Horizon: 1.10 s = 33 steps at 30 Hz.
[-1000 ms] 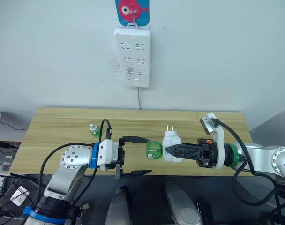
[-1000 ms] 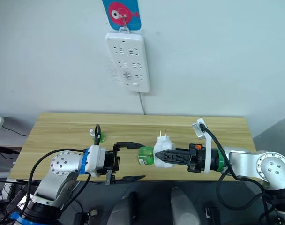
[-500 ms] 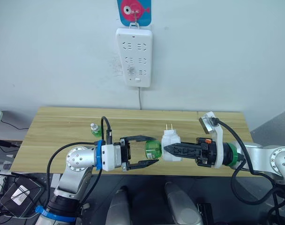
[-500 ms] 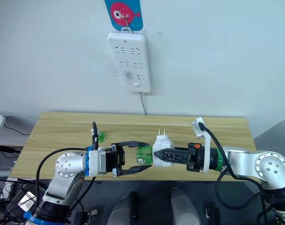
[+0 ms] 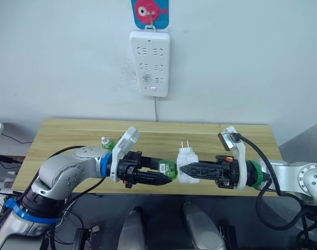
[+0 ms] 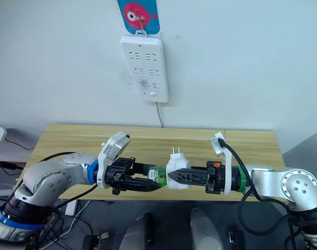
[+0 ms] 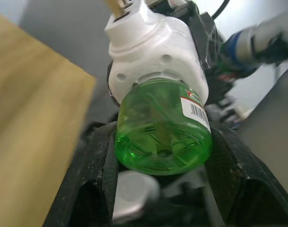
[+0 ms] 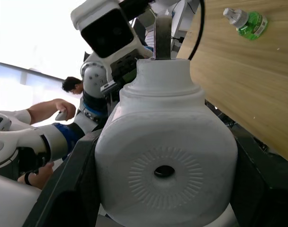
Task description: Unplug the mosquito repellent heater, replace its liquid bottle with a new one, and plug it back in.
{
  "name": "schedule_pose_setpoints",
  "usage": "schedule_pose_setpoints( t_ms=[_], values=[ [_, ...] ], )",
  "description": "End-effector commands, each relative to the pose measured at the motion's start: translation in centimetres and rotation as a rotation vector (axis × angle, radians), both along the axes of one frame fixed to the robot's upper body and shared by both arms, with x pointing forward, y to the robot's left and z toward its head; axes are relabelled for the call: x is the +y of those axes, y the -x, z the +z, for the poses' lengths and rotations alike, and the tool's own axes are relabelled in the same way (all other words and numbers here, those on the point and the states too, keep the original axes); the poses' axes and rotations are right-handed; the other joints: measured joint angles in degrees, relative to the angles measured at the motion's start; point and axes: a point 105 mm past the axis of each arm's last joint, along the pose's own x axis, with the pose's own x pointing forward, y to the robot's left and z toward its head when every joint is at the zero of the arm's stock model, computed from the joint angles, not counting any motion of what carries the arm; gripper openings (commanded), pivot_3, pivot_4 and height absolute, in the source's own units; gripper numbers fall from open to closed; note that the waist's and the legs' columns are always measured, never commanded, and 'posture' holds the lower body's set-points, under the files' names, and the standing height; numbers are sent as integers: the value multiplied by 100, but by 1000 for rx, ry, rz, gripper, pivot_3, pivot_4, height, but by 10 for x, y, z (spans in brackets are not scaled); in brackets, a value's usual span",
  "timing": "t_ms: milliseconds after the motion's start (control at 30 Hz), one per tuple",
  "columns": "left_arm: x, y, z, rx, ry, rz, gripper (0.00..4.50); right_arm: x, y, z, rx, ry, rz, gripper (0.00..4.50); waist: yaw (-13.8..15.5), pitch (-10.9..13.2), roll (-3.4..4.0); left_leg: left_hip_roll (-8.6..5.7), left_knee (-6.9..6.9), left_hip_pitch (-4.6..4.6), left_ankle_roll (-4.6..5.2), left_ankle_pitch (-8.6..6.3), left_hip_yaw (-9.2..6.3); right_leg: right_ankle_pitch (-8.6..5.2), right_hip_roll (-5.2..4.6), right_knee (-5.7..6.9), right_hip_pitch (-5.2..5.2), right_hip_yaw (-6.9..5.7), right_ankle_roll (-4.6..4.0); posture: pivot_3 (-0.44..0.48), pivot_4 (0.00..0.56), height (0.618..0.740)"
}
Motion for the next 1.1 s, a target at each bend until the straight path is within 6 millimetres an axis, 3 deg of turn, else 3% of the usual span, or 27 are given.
schedule_pose_setpoints(
  t_ms=[33,200,233,400,433,733,1067,1100],
  values=[
    [10,-14,4,-16,-20,92,2231,-4,-2,8,-29,-10,-13,3018,5,0,0,1,0,1,0,0,0,0,1,1,0,-1,0,-252,277,740],
    [7,-18,-7,-234,-68,115,2231,-5,-2,8,-29,-10,-21,3018,18,0,0,3,-5,1,0,0,-5,0,3,1,-1,-5,0,-255,276,740],
    [7,-16,-12,-325,-85,102,2945,-5,-3,8,-29,-8,-25,3018,18,-1,1,3,-6,1,0,0,-1,0,3,-1,-1,-1,-1,-255,276,740],
    [11,-16,-31,-725,-110,117,4389,-6,-3,8,-31,-6,-33,3018,37,-1,0,3,-9,3,0,0,7,0,1,-2,-3,7,-5,-260,269,740],
    [11,-13,-31,-787,-88,116,4500,-6,-3,8,-31,-6,-34,3018,41,-1,0,2,-9,0,0,0,9,2,-2,-4,-4,8,-7,-257,266,740],
    [1,-3,-10,-1104,128,210,4500,-6,-4,9,-31,-6,-31,3018,45,-2,-1,-1,1,-2,0,0,18,3,-9,-3,-3,13,-2,-253,260,740],
    [-11,-1,-8,-1086,132,167,4500,-5,-4,9,-34,-6,-28,3018,31,-2,0,-1,7,-2,0,0,16,8,-6,0,-1,13,6,-251,264,740],
    [-11,0,-7,-1084,136,164,4313,-5,-4,9,-34,-7,-28,3018,31,-2,-1,-1,7,-2,0,0,15,8,-6,0,-1,13,6,-251,263,740]
  ],
)
